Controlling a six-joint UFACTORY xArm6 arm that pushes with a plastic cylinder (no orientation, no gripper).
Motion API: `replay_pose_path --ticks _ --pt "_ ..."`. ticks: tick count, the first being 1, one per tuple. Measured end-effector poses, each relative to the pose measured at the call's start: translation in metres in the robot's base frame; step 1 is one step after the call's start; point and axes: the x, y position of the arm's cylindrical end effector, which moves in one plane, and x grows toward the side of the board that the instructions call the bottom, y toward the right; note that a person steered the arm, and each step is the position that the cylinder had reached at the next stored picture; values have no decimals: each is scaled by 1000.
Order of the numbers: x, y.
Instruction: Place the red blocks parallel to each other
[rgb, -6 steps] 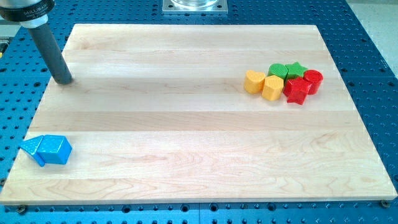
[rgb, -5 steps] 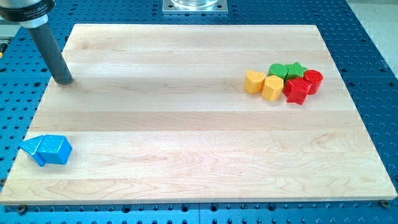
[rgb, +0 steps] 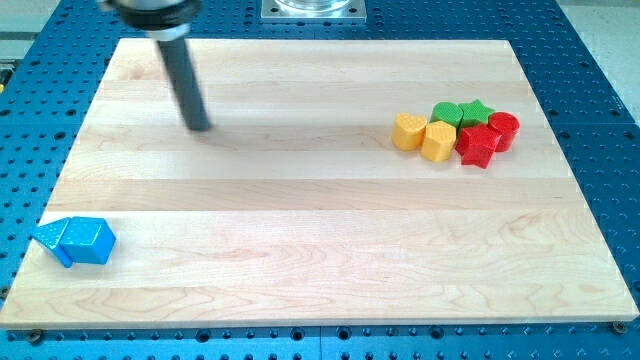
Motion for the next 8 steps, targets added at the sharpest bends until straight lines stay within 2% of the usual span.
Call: replay_pose_path --ticks 2,3,4,5,8 --pt "-40 147" --pt "-54 242" --pt "-48 325" --pt "-38 381" --pt "-32 396"
